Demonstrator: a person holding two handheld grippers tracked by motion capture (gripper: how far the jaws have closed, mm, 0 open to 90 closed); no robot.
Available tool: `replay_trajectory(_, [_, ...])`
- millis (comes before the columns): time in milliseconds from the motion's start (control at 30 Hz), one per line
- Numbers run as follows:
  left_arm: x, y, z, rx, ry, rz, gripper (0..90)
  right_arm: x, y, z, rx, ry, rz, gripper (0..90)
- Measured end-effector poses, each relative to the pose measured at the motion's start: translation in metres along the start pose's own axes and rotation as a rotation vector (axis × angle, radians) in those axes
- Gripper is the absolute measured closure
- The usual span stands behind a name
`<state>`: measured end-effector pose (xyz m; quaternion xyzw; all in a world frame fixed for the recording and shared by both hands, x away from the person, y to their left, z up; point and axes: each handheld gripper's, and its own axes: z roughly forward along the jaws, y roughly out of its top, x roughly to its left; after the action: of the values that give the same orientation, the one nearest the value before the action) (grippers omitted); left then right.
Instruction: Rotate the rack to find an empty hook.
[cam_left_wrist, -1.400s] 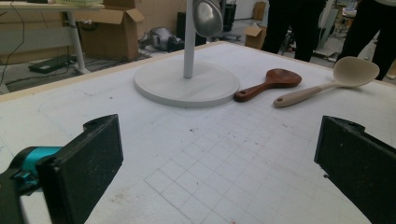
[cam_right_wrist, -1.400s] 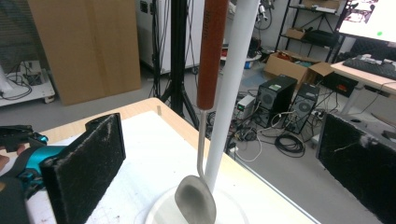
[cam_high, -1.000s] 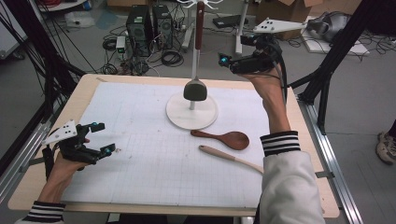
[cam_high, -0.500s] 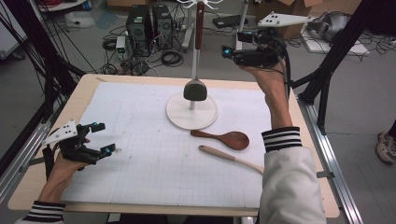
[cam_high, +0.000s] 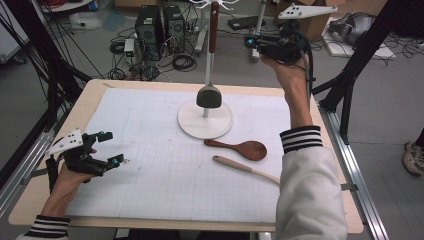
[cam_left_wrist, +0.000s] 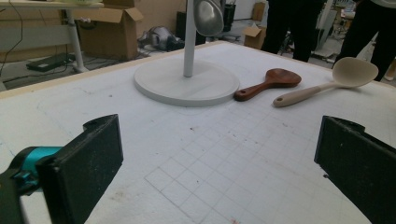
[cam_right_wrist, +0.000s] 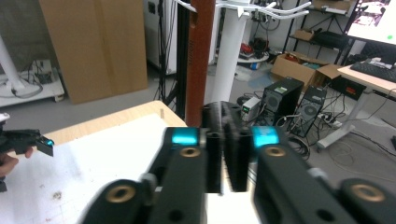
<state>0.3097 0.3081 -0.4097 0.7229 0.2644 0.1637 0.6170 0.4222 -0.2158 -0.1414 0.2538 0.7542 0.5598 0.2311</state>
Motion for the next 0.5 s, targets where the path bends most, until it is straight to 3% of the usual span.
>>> replay_trajectory(500, [0.002, -0.002, -0.001, -0.001, -0.001, -0.009, 1.7, -0.015, 0.035, 0.013, 0.061, -0.018, -0.013, 90.0])
